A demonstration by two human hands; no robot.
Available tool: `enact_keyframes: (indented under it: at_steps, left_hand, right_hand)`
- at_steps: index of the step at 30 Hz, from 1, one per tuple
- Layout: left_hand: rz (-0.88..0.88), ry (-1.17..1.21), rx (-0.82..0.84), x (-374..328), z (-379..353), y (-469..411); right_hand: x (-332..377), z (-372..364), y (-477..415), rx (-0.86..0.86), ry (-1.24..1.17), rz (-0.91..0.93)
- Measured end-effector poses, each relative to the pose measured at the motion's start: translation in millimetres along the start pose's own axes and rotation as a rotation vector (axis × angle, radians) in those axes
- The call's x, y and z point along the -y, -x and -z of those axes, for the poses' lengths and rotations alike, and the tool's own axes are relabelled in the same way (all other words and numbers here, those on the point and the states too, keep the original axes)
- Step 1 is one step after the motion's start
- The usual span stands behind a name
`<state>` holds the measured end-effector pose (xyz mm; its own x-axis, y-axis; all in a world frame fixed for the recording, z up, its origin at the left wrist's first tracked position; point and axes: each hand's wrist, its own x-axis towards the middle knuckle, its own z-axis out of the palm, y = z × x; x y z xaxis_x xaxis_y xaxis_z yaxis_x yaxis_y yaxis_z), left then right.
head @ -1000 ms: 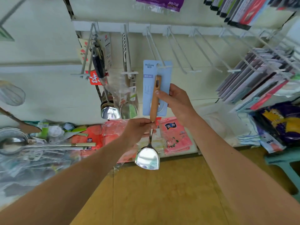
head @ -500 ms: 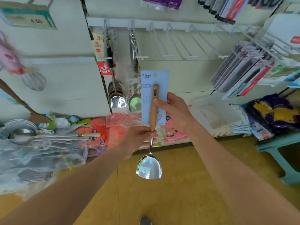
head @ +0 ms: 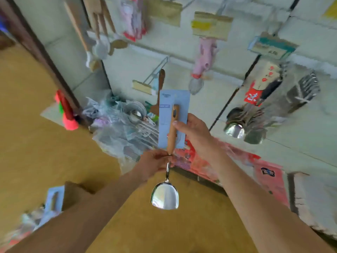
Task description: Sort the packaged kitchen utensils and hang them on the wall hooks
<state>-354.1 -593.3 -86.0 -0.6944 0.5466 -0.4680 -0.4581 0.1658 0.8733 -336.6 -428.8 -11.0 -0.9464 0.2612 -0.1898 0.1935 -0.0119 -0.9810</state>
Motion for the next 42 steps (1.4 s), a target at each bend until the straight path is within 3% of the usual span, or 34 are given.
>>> enact_keyframes:
  at_steps: [8,13,17,28,42]
  left_hand:
    - [-0.020,0.251,-0.440,43,242,113]
    - [-0.010,0.431,-0.697,97,340,187]
    - [0.041,0.537,-0.878,153,389,216]
    - [0.224,0.752,-1.201,319,433,179]
    - [0.374,0.901,-1.298,483,461,124]
  right_hand:
    - [4,-307,-42,0.446,0.103,-0.017]
    - [-27,-467,-25,0.671,0.138,-0.066]
    - [-81,-556,-17,0.776,0.192,-0.151]
    - [-296,-668,-22,0.907,0.344,-0.319]
    - [-515,-723,-25,0.844,0.660,-0.400]
